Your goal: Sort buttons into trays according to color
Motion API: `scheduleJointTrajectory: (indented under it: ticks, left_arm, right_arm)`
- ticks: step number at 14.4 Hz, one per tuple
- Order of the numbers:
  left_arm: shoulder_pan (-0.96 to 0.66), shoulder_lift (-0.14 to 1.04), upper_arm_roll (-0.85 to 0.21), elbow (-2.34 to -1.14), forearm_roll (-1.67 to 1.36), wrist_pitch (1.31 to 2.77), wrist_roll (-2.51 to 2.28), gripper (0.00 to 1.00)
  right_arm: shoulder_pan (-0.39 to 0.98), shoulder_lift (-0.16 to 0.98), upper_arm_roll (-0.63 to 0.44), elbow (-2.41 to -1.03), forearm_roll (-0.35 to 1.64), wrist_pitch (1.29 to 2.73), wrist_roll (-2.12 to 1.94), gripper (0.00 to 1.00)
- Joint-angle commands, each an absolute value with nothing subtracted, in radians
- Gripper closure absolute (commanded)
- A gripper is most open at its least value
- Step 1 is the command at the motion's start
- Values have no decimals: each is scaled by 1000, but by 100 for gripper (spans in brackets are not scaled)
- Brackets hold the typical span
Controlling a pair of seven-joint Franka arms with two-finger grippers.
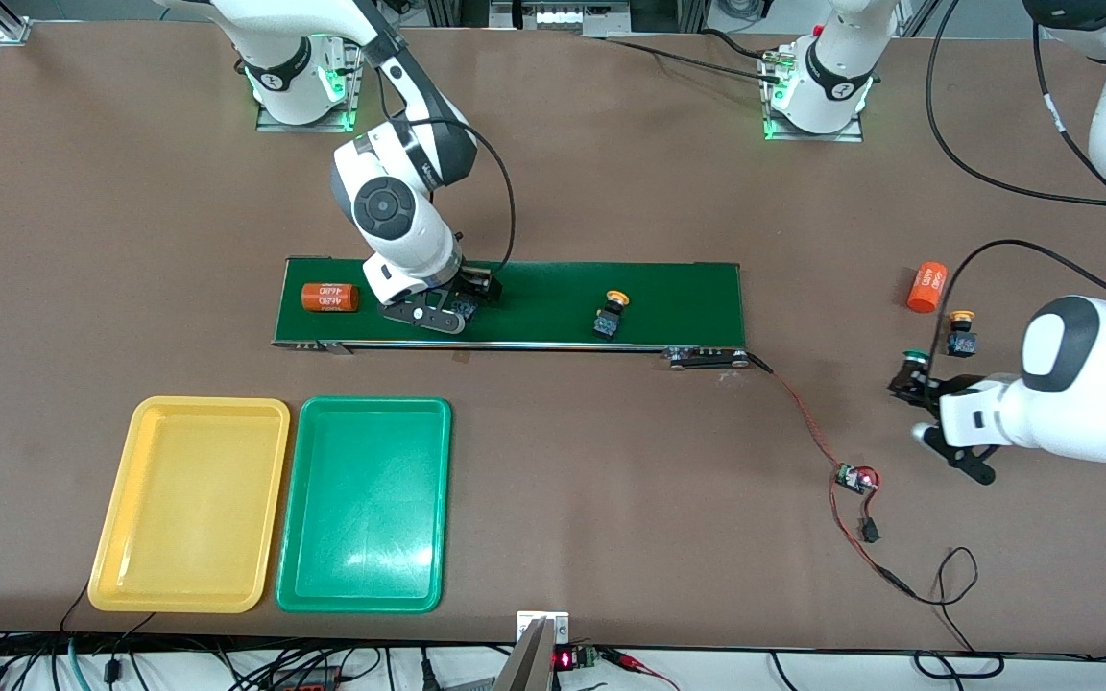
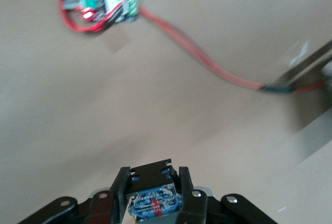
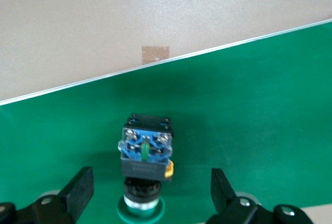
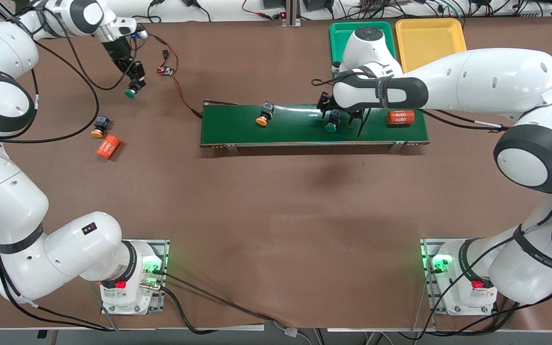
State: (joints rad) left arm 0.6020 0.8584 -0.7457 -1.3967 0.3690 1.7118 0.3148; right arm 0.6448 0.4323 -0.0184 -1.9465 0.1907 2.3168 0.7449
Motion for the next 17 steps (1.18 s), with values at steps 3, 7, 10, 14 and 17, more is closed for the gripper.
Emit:
scheduleJointTrajectory:
  ticks: [3, 7, 10, 14, 17]
  left_arm:
    - [598, 838, -903, -1489, 364, 1698, -55, 100]
    - [533, 816, -977, -1552, 409, 1701, -223, 100]
    - [442, 804, -979, -1581, 437, 1707, -380, 100]
    - [359, 779, -980, -1663, 439, 1764, -535, 100]
    - [367, 736, -980, -1771, 439, 1902, -558, 99]
  right_arm:
    - [649, 477, -25, -1907, 187, 2304, 697, 43]
    - [640, 462, -34, -1905, 186, 2295, 687, 96]
    - [640, 416, -96, -1852, 161, 2191, 642, 100]
    - [603, 445, -193, -1603, 81, 2062, 397, 100]
    - [510, 572, -196, -1446, 75, 2083, 165, 100]
